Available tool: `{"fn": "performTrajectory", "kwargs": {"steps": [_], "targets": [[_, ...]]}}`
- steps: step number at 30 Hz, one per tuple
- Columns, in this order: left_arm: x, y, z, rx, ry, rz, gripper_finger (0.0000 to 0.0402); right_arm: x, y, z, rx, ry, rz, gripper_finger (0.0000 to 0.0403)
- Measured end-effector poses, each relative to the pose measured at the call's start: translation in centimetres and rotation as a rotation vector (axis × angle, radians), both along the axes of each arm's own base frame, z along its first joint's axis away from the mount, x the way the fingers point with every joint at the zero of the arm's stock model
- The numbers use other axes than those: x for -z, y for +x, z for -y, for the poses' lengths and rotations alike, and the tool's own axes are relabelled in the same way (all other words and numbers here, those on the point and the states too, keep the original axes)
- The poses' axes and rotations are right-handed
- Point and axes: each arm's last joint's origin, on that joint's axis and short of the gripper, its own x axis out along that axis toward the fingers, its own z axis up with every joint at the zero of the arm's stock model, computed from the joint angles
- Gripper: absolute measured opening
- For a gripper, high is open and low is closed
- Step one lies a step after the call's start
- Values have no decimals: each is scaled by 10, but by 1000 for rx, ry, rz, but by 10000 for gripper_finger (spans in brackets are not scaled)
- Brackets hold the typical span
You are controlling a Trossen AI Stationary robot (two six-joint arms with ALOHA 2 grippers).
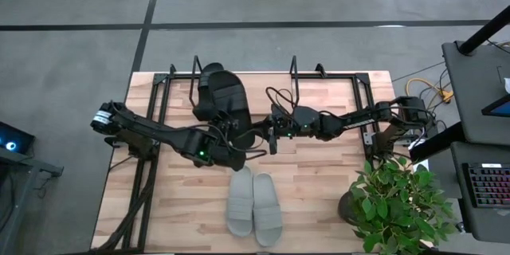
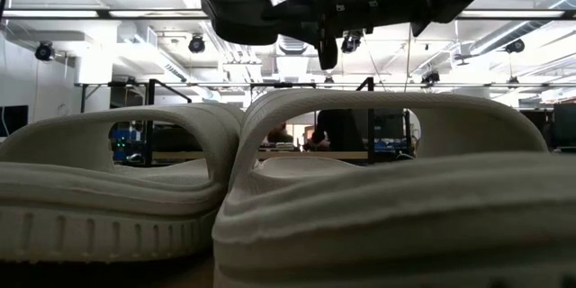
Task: Pick and place slides into the shelf
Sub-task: Put the black slide on the shelf
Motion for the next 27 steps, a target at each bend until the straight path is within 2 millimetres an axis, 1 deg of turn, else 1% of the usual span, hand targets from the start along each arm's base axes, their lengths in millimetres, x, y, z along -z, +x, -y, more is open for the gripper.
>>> {"fn": "performTrajectory", "kwargs": {"steps": [6, 11, 16, 20, 24, 27], "targets": [[-2, -2, -1, -7, 6, 8, 146, -1, 0, 0, 5, -8, 11, 55], [-4, -3, -1, -9, 15, -20, 186, -2, 0, 0, 10, -8, 18, 55], [-17, -8, -3, -4, 25, -78, 194, -2, 0, 0, 22, -9, 27, 55], [-29, -16, -5, 4, 30, -120, 195, -5, 0, 1, 39, -10, 48, 50], [-38, -24, -6, 25, 11, -102, 195, -8, 0, 2, 45, -11, 70, 49], [-42, -27, -5, 82, -37, -88, 195, -9, 0, 2, 52, -11, 83, 49]]}}
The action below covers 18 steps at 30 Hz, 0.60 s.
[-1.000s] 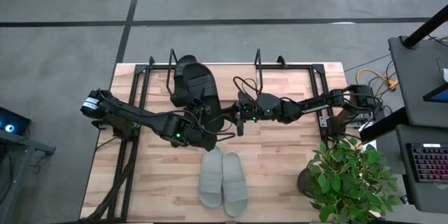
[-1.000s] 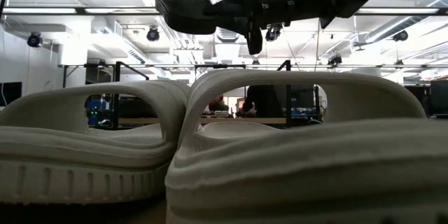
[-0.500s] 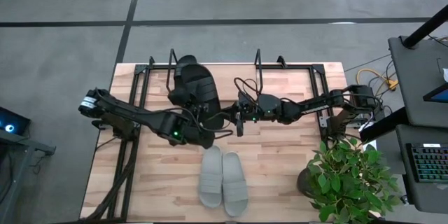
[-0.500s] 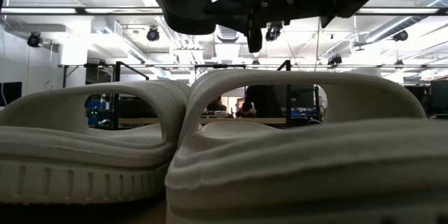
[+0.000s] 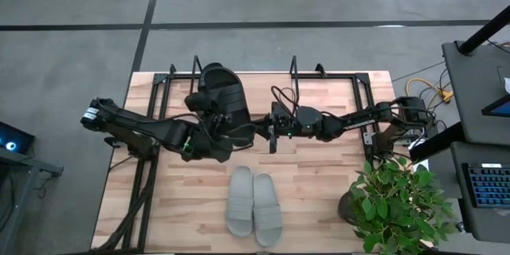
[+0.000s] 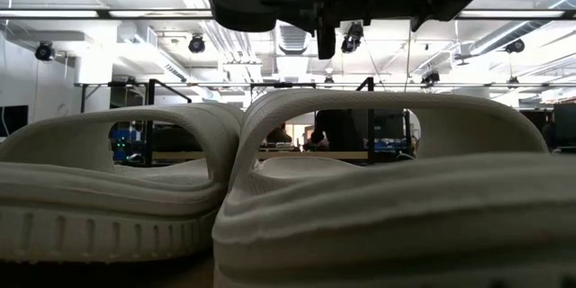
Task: Pick and place slides into the shelf
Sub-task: Put the black slide on the shelf
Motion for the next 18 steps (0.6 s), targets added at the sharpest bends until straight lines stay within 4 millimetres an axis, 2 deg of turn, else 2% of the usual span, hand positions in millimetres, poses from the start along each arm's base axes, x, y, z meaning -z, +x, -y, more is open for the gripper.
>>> {"fn": "performTrajectory", "kwargs": {"steps": [5, 12, 18], "targets": [[-2, 4, 2, 86, -89, 43, 195, 1, 0, 2, 18, 0, 3, 49], [8, 5, 3, 91, -84, 8, 195, 1, -1, 3, 29, 1, 4, 49], [8, 5, 8, 118, -94, 12, 195, 1, -1, 12, 57, 0, 10, 49]]}}
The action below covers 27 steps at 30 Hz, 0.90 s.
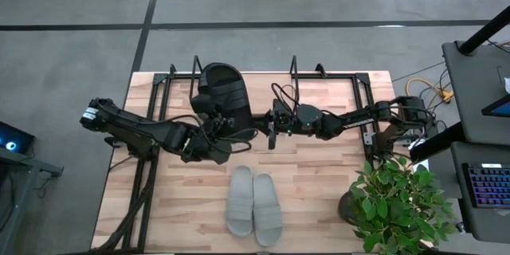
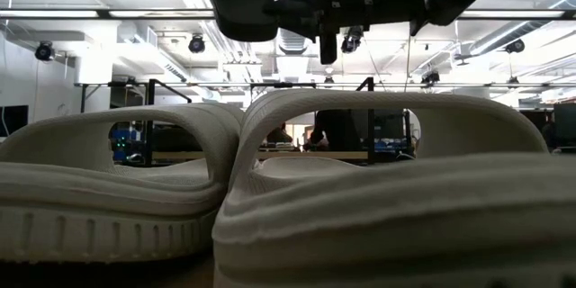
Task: Pick and place slides into the shelf
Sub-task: Put the black slide on the shelf
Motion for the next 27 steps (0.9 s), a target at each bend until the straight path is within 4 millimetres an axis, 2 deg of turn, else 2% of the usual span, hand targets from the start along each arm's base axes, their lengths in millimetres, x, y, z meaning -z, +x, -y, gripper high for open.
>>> {"fn": "performTrajectory", "kwargs": {"steps": [6, 11, 18, 22, 24, 27], "targets": [[0, -3, 14, 53, -3, -6, 195, -1, -1, 14, 42, 11, 11, 49], [0, -7, 25, 83, 4, 1, 195, -1, -2, 19, 53, 12, 7, 49], [6, -24, 55, 22, 37, 234, 184, 0, -2, 19, 49, 7, 2, 49], [9, -36, 71, 91, 25, 240, 137, 1, -2, 18, 49, 5, -10, 49], [9, -42, 76, 126, 6, 247, 97, 2, -2, 18, 46, 5, -14, 49], [8, -50, 83, 242, -130, 256, 27, 2, -2, 18, 41, 7, -16, 49]]}}
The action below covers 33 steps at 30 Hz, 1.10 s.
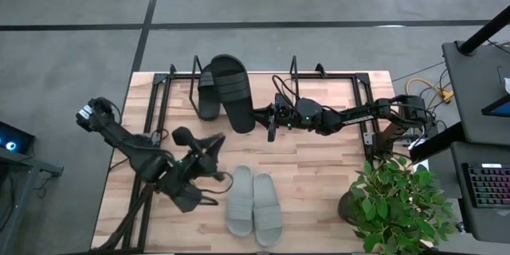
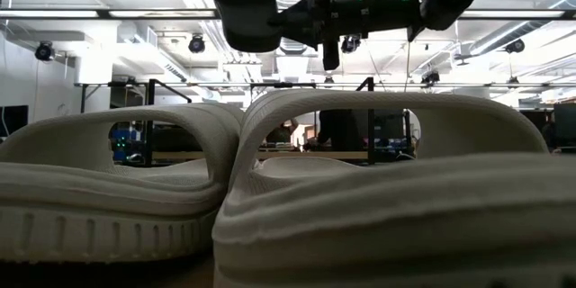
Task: Pick and place slides into the shelf
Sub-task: Put the black slide on the shelf
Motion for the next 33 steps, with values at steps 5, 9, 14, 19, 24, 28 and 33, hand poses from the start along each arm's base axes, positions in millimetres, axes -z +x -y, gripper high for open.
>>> {"fn": "performTrajectory", "kwargs": {"steps": [5, 9, 14, 19, 24, 28, 33], "targets": [[-7, -12, -3, 281, -265, -62, 9, 0, -1, 4, 14, 6, 2, 49], [-12, -13, -11, 567, -409, -34, 1, 0, -1, 6, 24, 6, 3, 49], [-15, -11, -34, 1073, -518, 103, 0, 0, -1, 5, 22, 6, 3, 49], [-6, -12, -87, 910, -519, 149, 0, 1, -1, 5, 23, 10, -8, 46], [-12, -26, -134, 826, -516, 199, 0, 2, -1, 6, 26, 10, -16, 46], [-21, -63, -156, 691, -468, 218, 0, 2, -1, 7, 29, 11, -16, 46], [-7, -106, -156, 555, -374, 233, 0, 2, -2, 8, 80, 30, -10, 46]]}}
